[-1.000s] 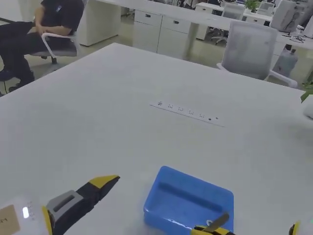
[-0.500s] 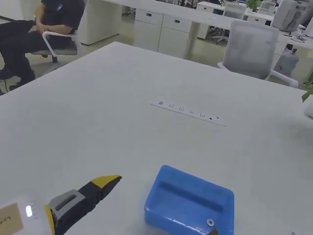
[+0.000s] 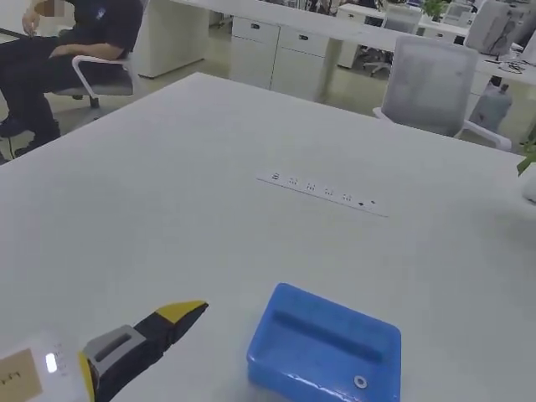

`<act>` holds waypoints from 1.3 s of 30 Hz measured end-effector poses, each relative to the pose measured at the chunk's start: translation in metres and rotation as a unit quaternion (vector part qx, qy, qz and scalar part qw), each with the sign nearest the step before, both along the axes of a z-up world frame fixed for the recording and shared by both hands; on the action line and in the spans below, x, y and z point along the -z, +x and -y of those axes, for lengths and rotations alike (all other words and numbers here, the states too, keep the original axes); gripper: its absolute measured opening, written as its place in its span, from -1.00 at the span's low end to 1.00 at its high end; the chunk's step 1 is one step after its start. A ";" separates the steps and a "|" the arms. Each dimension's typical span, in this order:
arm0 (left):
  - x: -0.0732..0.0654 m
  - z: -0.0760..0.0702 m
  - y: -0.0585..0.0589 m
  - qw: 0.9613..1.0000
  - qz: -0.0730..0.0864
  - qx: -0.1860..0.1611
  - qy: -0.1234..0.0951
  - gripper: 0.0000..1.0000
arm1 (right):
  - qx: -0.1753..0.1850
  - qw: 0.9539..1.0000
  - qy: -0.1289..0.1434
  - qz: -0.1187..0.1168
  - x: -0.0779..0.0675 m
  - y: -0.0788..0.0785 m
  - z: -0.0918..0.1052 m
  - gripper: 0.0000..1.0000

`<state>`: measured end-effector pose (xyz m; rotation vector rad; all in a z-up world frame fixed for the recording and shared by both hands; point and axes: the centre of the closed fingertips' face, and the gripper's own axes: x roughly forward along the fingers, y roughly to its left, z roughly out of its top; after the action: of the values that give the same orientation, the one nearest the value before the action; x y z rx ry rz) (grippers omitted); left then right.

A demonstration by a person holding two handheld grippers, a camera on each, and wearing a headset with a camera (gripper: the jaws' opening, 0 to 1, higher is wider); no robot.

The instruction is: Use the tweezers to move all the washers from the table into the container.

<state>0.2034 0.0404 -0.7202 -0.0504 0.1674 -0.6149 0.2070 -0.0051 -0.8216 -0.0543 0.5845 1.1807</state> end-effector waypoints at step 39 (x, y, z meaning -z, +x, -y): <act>0.009 -0.004 0.000 1.000 0.000 0.004 0.013 0.75 | 0.015 0.999 0.013 0.039 -0.026 0.009 0.009 -0.95</act>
<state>0.2031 0.0439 -0.7297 -0.0244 0.1763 -0.6205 0.2162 -0.0136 -0.7960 -0.0688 0.4986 1.1509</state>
